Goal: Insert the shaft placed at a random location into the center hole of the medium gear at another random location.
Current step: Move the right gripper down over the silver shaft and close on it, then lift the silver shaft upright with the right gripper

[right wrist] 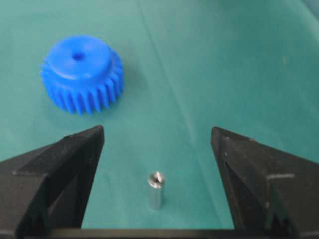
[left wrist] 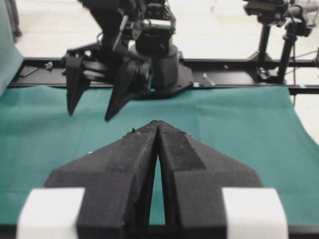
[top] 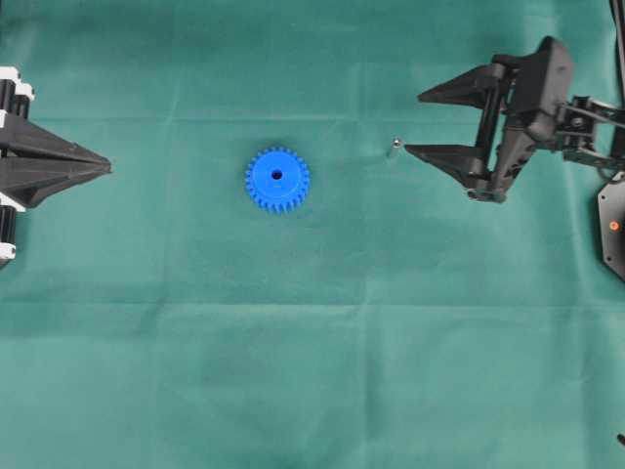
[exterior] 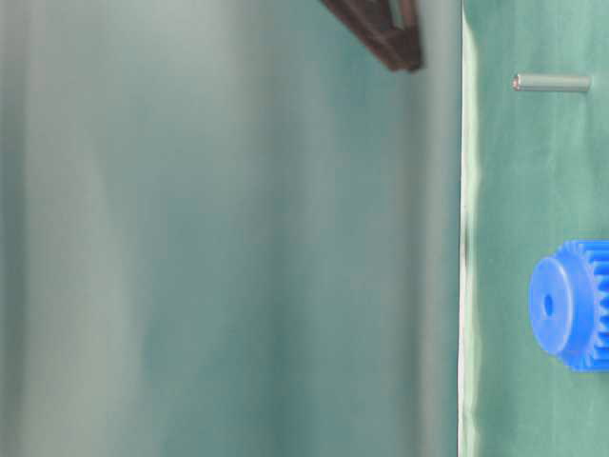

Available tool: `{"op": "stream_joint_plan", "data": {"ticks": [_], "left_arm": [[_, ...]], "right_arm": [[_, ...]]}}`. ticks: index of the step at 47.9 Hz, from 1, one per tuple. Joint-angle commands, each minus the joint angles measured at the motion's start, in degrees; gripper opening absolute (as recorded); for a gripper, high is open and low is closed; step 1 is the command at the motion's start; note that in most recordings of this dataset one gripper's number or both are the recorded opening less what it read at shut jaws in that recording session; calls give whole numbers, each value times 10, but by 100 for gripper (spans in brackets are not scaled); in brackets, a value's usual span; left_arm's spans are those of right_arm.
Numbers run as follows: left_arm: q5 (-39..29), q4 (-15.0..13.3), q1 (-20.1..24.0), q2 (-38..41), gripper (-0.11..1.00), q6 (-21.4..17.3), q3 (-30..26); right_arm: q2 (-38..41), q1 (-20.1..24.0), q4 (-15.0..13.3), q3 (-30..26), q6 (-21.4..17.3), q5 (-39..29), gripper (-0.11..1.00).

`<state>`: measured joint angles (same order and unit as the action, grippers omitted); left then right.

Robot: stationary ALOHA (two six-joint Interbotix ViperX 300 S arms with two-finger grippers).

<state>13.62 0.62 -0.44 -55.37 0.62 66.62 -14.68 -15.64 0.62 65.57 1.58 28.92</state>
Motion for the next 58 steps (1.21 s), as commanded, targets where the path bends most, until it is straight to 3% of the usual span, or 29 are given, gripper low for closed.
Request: {"op": "stream_joint_plan", "data": {"ticks": [1, 17, 33, 40, 51, 58], "left_arm": [[3, 2, -1, 4, 0, -1, -12], [-5, 2, 3, 6, 0, 1, -11], [-8, 2, 3, 5, 0, 1, -11], [-11, 2, 4, 5, 0, 1, -11], [-11, 2, 4, 5, 0, 1, -11], [-14, 2, 4, 5, 0, 1, -11]], "right_arm": [[35, -4, 2, -13, 8, 33, 89], [154, -4, 13, -25, 3, 106, 89], [171, -2, 14, -28, 2, 109, 82], [171, 1, 11, -27, 2, 111, 70], [171, 4, 7, -27, 4, 114, 15], [171, 5, 7, -28, 4, 113, 13]]}}
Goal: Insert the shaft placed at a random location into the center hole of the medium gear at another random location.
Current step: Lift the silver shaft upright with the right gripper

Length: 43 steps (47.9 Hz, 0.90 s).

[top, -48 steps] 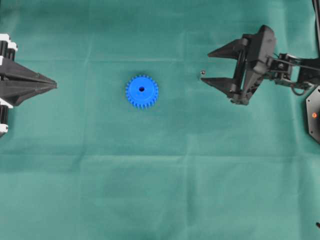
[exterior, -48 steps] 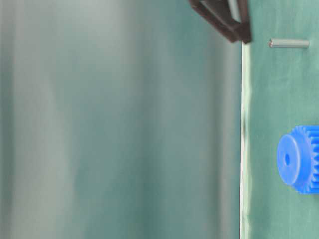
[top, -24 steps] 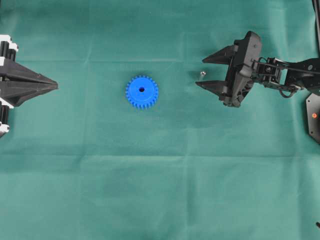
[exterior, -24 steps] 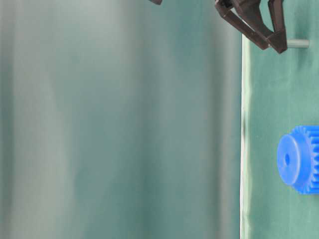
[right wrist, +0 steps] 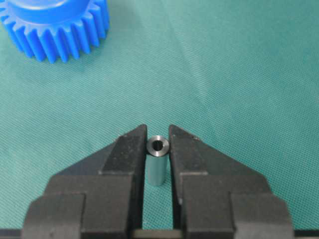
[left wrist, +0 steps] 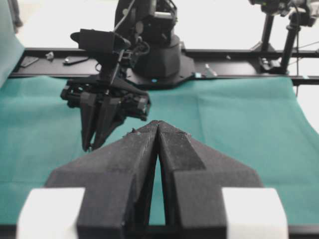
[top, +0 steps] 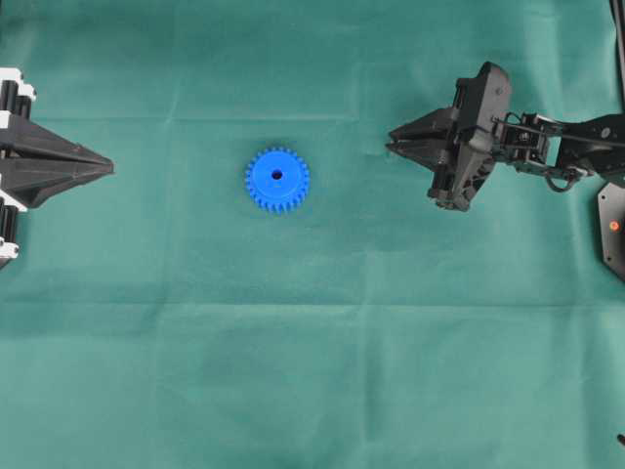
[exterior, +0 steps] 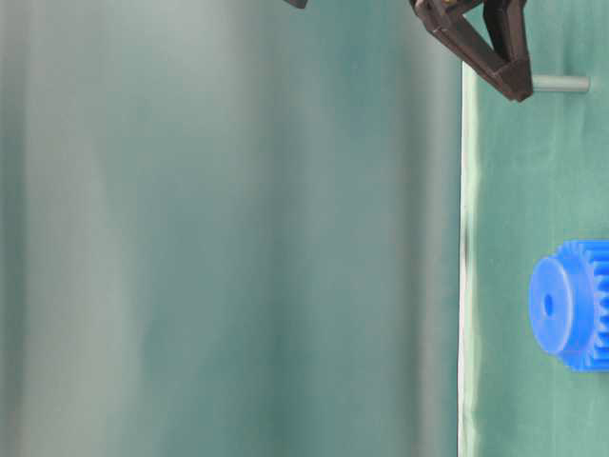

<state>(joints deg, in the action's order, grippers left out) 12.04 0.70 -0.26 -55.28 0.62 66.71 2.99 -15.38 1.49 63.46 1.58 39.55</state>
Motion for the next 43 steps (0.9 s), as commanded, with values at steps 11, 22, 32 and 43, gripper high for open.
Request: {"op": "stream_joint_plan", "data": {"ticks": [11, 22, 32, 43], "left_arm": [[-2, 1, 2, 4, 0, 1, -11], [-4, 1, 2, 1, 0, 1, -12], [-4, 1, 2, 1, 0, 1, -12], [-4, 1, 2, 3, 0, 1, -12]], "right_arm": [[-27, 4, -2, -12, 3, -9, 13], [-110, 4, -2, -47, 5, -133, 13], [-166, 9, -2, -71, 5, -225, 13], [-168, 11, -2, -76, 5, -236, 13]]}}
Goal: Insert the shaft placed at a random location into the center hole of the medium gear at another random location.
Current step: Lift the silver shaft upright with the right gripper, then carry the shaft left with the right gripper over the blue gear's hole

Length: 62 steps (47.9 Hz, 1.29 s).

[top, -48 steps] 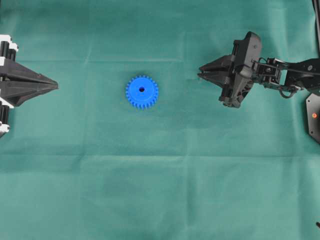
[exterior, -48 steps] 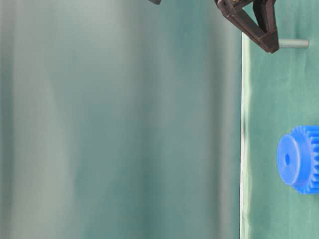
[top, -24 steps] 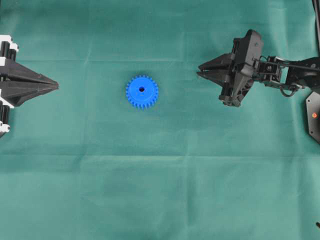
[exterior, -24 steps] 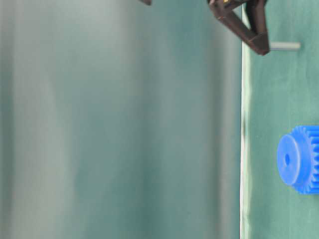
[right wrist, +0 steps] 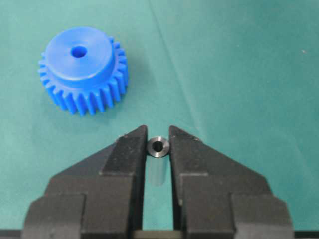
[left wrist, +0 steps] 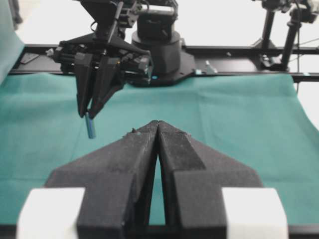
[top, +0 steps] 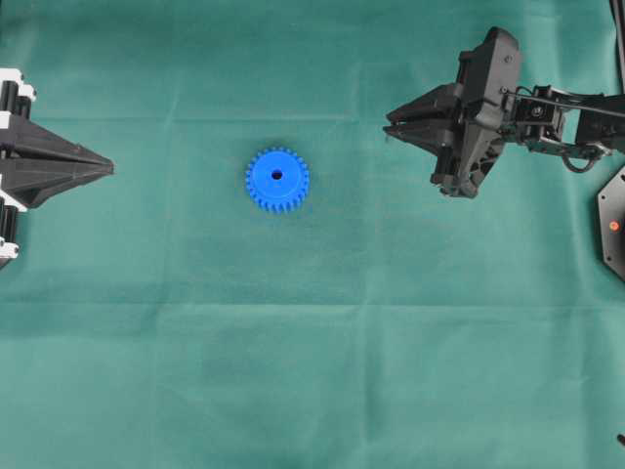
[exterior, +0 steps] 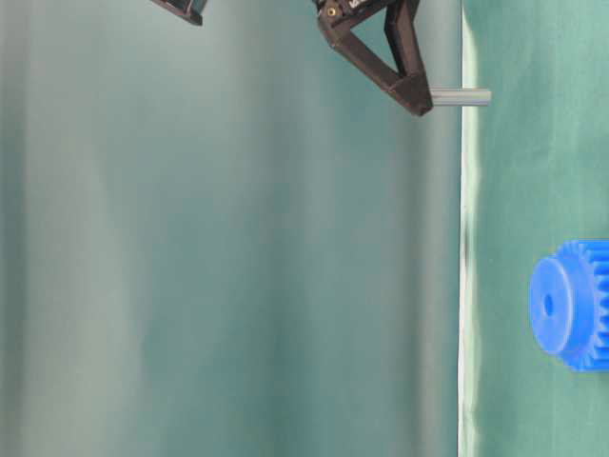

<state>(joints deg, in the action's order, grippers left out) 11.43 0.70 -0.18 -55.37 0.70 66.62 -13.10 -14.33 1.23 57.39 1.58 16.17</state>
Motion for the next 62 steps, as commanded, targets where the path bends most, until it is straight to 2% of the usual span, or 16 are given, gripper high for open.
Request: {"op": "stream_joint_plan", "data": {"ticks": [1, 18, 37, 45, 62], "left_arm": [[3, 1, 1, 4, 0, 0, -11], [4, 1, 1, 4, 0, 1, -11], [4, 1, 1, 5, 0, 4, -11], [3, 1, 1, 5, 0, 5, -11], [3, 1, 1, 5, 0, 4, -11]], "right_arm": [[-7, 2, 1, -15, 5, -2, 13], [16, 17, 3, -39, 4, 10, 13], [120, 63, 3, -162, 4, 4, 13], [158, 70, 3, -207, 4, -2, 13], [207, 77, 2, -258, 4, -4, 13]]}}
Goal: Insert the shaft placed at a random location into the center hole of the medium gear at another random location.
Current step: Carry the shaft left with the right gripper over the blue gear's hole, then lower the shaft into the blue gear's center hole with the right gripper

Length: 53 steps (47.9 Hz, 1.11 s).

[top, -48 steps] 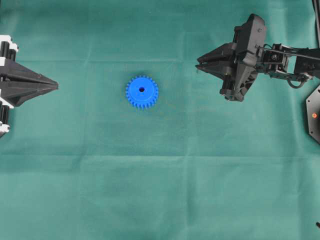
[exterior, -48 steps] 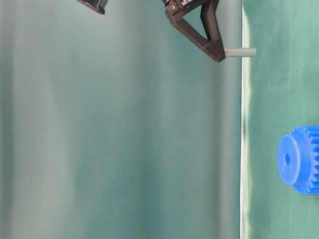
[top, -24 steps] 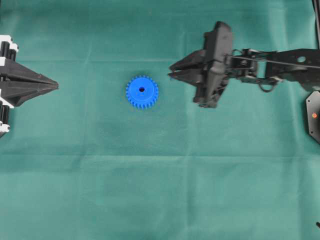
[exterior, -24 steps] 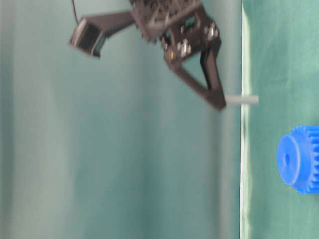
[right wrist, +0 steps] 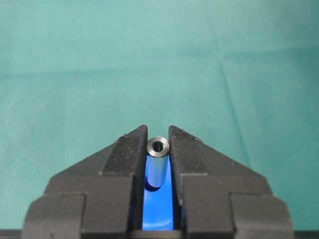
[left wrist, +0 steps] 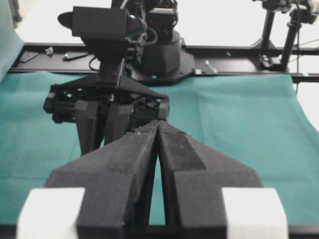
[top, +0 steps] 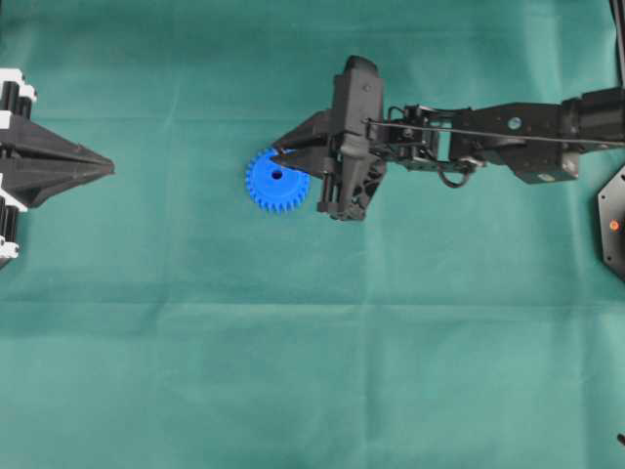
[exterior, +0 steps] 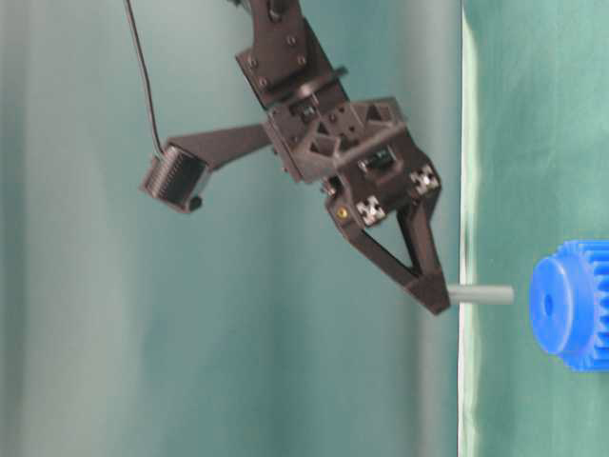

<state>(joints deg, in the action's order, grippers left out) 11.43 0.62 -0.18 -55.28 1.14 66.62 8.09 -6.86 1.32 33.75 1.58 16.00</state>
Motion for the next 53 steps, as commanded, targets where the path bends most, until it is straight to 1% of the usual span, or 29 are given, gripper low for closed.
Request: {"op": "stream_joint_plan", "data": {"ticks": [1, 5, 24, 44, 53], "left_arm": [[3, 2, 1, 4, 0, 0, -11], [3, 2, 1, 4, 0, 0, -11], [3, 2, 2, 4, 0, 0, -11], [4, 2, 1, 4, 0, 0, -11], [5, 2, 1, 4, 0, 0, -11]], "right_arm": [[-3, 4, 1, -24, 4, -2, 13], [0, 5, 1, -30, 4, -4, 13], [4, 5, 1, -26, 4, -7, 13], [55, -4, 2, -30, 4, 4, 13], [67, -4, 3, -30, 4, 11, 13]]}}
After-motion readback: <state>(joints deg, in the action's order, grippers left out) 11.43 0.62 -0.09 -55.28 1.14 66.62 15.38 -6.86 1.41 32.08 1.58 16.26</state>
